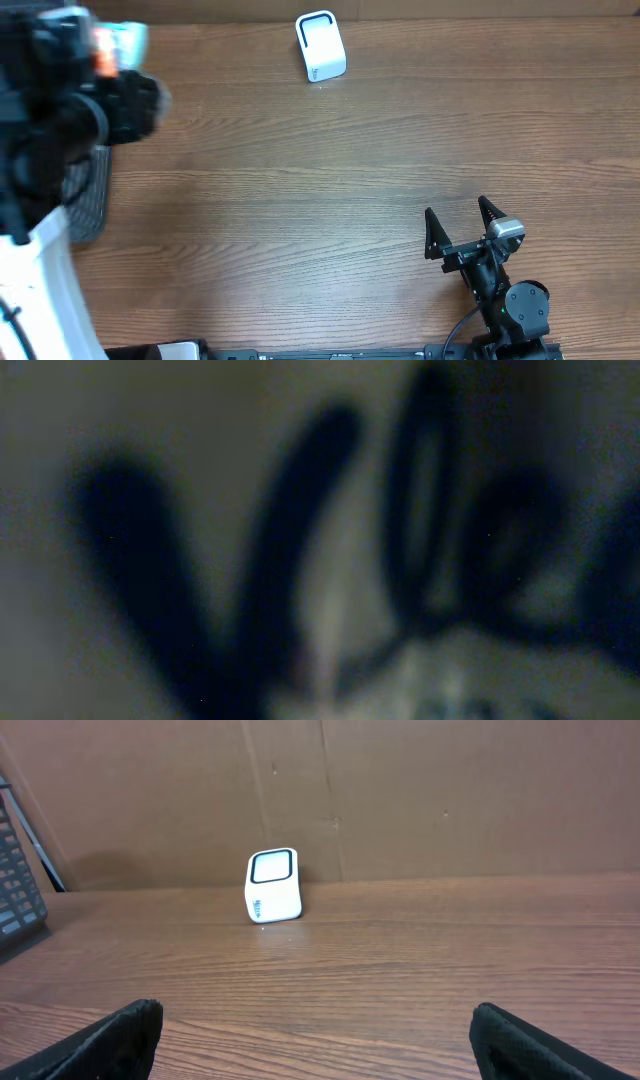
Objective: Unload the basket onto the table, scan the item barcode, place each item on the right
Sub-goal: 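Lift the packs out and carry them toward the table center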
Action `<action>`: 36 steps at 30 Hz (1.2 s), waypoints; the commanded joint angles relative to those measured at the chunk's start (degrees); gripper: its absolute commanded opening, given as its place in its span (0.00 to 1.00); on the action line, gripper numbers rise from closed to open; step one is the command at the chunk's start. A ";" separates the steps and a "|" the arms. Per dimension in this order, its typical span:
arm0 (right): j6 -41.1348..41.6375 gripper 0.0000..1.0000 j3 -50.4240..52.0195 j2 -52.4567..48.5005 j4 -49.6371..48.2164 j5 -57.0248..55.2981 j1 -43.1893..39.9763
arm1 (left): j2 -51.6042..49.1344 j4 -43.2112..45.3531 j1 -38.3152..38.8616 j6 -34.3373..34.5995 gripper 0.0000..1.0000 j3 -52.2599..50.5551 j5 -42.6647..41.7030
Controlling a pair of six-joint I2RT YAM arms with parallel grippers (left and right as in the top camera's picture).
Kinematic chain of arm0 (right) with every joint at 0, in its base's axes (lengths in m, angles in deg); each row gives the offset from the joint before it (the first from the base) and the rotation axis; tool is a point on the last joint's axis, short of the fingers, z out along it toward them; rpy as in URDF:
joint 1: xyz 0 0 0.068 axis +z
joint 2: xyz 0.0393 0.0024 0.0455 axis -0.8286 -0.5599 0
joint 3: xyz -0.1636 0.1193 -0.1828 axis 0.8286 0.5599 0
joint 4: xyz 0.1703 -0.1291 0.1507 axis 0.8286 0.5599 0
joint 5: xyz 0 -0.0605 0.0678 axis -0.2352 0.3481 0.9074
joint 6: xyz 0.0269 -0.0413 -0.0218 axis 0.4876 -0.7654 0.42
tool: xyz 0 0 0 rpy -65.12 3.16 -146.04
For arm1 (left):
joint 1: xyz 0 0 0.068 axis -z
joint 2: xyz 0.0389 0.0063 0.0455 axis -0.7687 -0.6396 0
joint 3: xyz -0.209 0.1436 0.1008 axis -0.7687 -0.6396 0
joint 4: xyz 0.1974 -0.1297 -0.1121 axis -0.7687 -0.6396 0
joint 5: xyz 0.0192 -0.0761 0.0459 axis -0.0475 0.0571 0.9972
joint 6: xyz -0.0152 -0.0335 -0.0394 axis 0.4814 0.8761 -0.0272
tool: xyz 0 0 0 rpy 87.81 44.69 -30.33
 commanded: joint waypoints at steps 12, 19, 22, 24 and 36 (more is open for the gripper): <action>0.02 1.00 0.59 0.52 -0.31 0.07 -0.26 | 0.20 16.33 32.76 14.45 0.39 -26.58 8.00; 0.02 1.00 0.59 0.52 -0.31 0.07 -0.26 | -0.57 31.76 43.89 20.33 0.38 -41.64 11.21; 0.02 1.00 0.59 0.52 -0.31 0.07 -0.26 | -1.51 37.20 47.71 22.38 0.39 -46.99 14.03; 0.02 1.00 0.59 0.52 -0.28 0.07 -0.26 | -2.34 40.35 49.48 23.65 0.38 -49.59 14.82; 0.02 1.00 0.59 0.52 -0.28 0.07 -0.26 | -14.45 51.74 53.75 26.97 0.39 -53.44 16.81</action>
